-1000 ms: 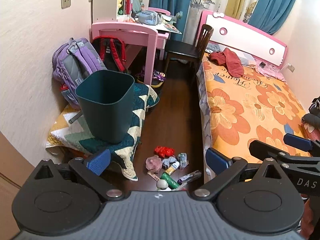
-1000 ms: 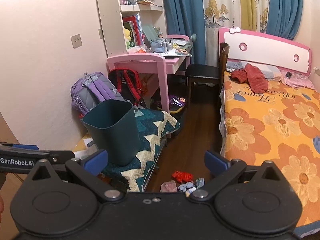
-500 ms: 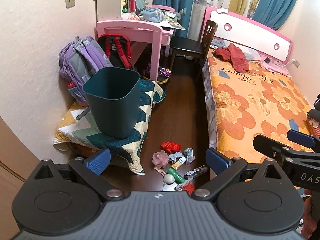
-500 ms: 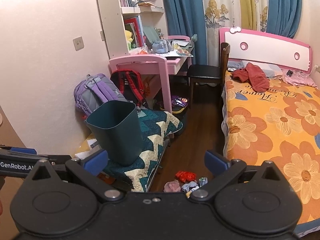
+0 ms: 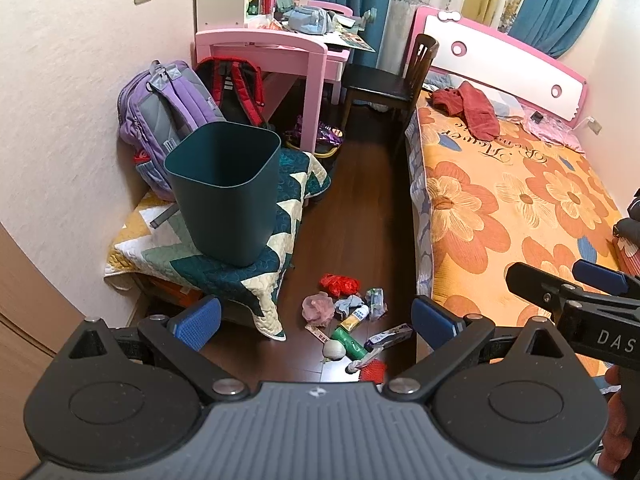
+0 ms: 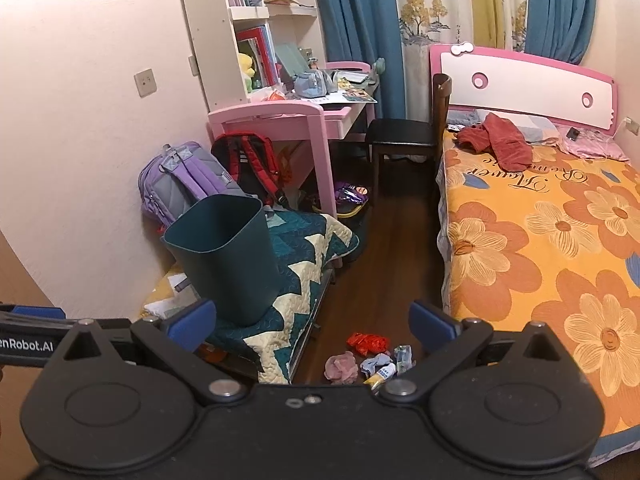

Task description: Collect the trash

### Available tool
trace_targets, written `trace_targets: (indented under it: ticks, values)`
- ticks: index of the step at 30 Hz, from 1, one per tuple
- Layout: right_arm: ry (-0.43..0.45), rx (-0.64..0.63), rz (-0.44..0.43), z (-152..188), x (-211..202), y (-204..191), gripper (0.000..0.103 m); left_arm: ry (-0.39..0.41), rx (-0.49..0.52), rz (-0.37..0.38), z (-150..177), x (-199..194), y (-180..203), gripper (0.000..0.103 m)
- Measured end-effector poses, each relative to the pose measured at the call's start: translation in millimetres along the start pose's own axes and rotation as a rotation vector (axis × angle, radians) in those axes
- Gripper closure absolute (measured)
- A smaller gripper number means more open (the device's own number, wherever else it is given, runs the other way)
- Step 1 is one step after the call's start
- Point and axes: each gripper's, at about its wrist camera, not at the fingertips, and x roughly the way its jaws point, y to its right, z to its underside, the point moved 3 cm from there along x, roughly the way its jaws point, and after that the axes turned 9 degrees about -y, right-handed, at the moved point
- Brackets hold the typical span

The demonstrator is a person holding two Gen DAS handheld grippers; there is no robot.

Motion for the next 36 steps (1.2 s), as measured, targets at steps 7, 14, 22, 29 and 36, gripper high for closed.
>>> trace_targets:
  ticks: [7,14,22,29,36]
  values:
    - [-0.002,0.01,0.009,0,1,4,0.0,-0.009,0.013,0.008,-5,4,7,0.001]
    - [-0.004,0.011,0.011,-1,3,9,0.0,-0.006,0.015,0.012,-7,6,7,0.001]
    - [-0.011,0.028,0.026,-10,11,17,0.0,-0.011,0.019,0.018,-25,9,16,0.001]
    - [-0.018,0.037,0.036,-14,19,21,0.0,-0.012,0.035,0.034,-39,22,16,0.001]
    - [-0.022,0.054,0.074,-29,40,18,0.0,-0.018,0.05,0.074,-62,43,4,0.001]
